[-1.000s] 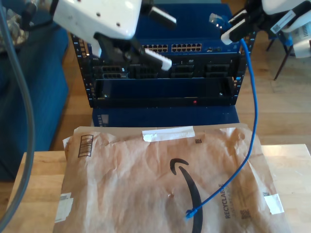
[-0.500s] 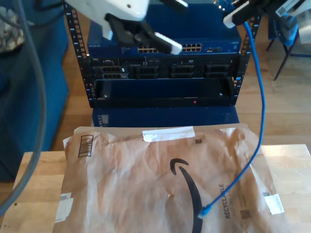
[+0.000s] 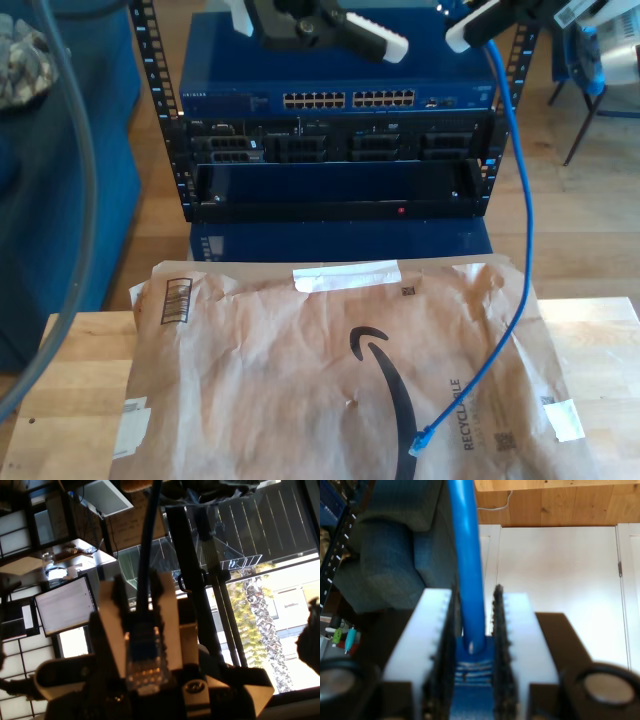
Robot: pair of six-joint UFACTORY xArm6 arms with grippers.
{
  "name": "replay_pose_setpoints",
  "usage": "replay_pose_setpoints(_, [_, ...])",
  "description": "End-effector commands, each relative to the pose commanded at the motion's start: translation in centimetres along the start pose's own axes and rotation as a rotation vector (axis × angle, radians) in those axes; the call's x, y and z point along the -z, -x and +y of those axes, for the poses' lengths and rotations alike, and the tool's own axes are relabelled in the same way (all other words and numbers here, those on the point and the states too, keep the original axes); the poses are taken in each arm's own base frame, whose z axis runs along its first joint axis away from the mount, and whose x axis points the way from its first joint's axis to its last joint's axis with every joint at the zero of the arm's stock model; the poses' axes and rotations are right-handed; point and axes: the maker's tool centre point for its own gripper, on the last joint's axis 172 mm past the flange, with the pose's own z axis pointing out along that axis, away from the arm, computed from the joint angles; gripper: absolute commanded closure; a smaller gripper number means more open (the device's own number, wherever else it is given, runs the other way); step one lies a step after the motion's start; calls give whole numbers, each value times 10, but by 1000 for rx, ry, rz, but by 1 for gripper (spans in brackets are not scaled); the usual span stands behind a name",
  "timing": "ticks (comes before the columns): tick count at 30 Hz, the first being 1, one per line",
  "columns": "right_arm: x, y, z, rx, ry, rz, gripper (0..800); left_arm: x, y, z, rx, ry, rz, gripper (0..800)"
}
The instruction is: Grab the cable and plug it in
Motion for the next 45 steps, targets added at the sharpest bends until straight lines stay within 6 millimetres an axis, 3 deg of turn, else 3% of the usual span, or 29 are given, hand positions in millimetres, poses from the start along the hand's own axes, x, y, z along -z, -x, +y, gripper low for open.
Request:
replay_pose_setpoints(7, [-4, -2, 1, 0, 8, 4, 798, -2, 6, -4, 27, -15, -30, 1])
replay_pose_setpoints(17, [-5, -3, 0, -2, 11, 5, 798, -6, -7, -4, 164, -39, -31, 7])
replay_pose_setpoints(32, [-19, -6, 0, -9, 43, 12, 798, -8, -5, -10, 169, -63, -33, 32])
replay_pose_setpoints(39, [-19, -6, 0, -10, 44, 12, 798, -8, -5, -10, 169, -64, -33, 208])
replay_pose_setpoints(45, [-20, -7, 0, -12, 46, 13, 798, -7, -5, -9, 166, -58, -31, 300])
